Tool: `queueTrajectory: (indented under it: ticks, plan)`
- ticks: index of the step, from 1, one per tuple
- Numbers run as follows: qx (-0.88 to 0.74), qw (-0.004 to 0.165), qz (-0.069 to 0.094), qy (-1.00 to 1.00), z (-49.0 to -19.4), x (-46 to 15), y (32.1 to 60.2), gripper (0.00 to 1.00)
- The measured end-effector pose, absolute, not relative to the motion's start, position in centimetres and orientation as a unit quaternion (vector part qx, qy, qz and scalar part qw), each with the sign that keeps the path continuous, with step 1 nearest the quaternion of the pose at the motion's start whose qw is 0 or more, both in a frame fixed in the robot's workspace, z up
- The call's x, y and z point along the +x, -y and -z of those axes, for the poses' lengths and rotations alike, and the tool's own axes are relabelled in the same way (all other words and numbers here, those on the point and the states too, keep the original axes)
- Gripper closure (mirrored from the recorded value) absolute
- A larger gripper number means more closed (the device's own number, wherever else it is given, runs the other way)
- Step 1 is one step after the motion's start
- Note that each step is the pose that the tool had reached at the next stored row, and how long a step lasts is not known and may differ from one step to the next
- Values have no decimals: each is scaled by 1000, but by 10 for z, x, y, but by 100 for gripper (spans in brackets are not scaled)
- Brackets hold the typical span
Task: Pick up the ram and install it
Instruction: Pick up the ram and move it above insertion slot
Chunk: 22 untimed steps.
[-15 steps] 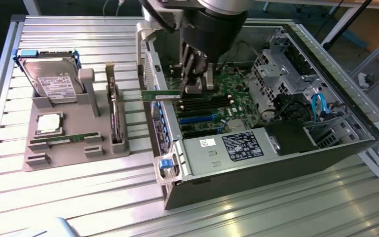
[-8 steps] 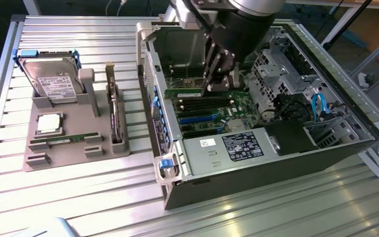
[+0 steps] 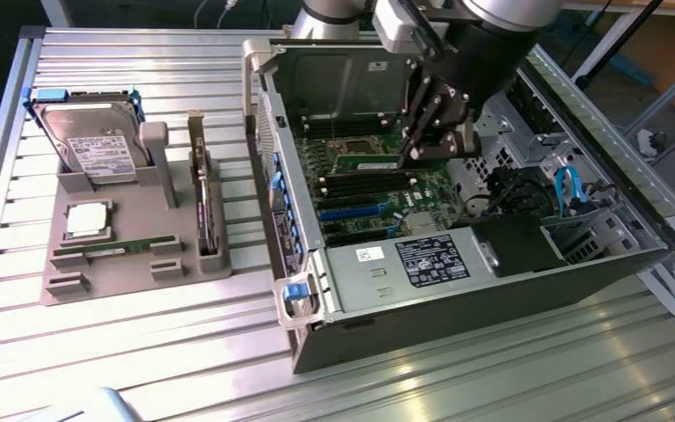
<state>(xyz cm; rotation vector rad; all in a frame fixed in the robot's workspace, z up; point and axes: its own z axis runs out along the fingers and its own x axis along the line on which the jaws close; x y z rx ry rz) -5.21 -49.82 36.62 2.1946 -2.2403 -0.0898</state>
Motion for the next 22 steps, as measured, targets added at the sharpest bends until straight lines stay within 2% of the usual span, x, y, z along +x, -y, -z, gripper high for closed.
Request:
queueTrajectory:
  ticks: [18,22]
  plan:
    - [700,2,29,714,-364,39,498,86]
    - [699,2,29,714,-364,39,498,86]
